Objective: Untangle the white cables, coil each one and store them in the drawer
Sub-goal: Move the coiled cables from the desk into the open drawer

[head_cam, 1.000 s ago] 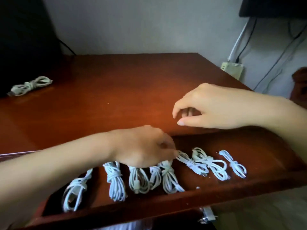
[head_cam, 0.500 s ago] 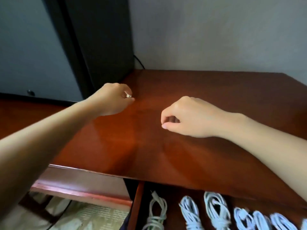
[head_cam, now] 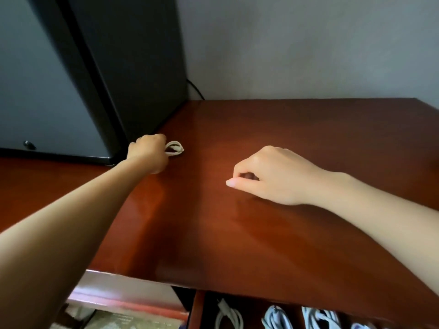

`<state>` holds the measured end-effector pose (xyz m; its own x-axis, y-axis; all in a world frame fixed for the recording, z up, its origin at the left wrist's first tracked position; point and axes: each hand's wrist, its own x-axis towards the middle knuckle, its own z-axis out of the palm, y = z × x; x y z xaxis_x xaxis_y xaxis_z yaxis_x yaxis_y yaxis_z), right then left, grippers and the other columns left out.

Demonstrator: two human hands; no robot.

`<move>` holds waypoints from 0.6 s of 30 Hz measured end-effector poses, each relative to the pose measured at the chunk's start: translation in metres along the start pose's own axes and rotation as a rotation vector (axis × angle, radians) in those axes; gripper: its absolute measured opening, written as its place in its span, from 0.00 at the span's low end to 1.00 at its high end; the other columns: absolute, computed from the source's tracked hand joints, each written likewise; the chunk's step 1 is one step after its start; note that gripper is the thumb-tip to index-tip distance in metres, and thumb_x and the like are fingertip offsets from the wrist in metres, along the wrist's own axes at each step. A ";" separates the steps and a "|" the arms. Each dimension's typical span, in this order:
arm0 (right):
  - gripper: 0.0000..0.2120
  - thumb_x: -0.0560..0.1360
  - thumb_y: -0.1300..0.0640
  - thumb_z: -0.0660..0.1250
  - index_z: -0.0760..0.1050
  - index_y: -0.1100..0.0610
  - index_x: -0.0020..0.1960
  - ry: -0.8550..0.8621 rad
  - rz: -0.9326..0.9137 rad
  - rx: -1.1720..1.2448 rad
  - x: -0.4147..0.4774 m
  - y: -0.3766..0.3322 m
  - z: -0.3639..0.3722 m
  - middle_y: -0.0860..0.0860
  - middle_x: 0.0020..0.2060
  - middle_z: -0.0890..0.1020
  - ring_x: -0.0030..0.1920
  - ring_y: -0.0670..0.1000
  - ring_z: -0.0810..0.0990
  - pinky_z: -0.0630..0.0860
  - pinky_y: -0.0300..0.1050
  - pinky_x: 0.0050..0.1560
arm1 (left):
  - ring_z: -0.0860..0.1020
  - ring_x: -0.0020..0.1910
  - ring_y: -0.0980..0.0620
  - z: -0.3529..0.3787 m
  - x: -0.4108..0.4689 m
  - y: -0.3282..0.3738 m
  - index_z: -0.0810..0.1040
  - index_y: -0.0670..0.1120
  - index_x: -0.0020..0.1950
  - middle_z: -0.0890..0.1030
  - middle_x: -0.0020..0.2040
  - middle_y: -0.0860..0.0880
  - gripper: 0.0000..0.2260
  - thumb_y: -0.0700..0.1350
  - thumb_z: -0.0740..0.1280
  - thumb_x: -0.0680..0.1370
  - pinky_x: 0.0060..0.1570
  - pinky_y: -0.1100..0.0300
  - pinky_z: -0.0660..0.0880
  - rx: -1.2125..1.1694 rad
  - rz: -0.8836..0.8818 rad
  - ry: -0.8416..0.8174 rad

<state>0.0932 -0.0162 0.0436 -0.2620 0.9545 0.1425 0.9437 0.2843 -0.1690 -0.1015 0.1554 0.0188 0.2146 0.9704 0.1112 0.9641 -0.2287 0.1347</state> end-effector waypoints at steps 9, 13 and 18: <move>0.22 0.79 0.39 0.53 0.79 0.52 0.50 0.049 0.162 0.115 -0.029 0.014 -0.008 0.48 0.35 0.81 0.37 0.45 0.79 0.79 0.47 0.44 | 0.81 0.36 0.58 -0.009 -0.069 0.049 0.79 0.43 0.56 0.83 0.43 0.46 0.12 0.41 0.72 0.74 0.35 0.66 0.76 -0.898 0.157 0.002; 0.19 0.78 0.41 0.56 0.77 0.50 0.58 0.145 0.306 0.411 -0.051 0.019 -0.011 0.50 0.43 0.83 0.41 0.46 0.82 0.81 0.52 0.47 | 0.82 0.38 0.57 -0.006 -0.127 0.096 0.79 0.43 0.54 0.84 0.42 0.46 0.11 0.40 0.72 0.73 0.36 0.67 0.77 -1.178 0.296 -0.123; 0.06 0.78 0.51 0.62 0.78 0.47 0.51 0.256 0.365 0.722 -0.105 0.021 -0.015 0.44 0.40 0.83 0.43 0.36 0.80 0.82 0.41 0.37 | 0.83 0.41 0.56 0.006 -0.174 0.143 0.79 0.46 0.51 0.85 0.42 0.50 0.09 0.40 0.73 0.73 0.42 0.63 0.79 -1.289 0.435 -0.147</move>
<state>0.1440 -0.1118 0.0398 0.1699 0.9724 0.1599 0.5773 0.0332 -0.8158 -0.0001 -0.0457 0.0126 0.5524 0.7830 0.2860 0.0052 -0.3463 0.9381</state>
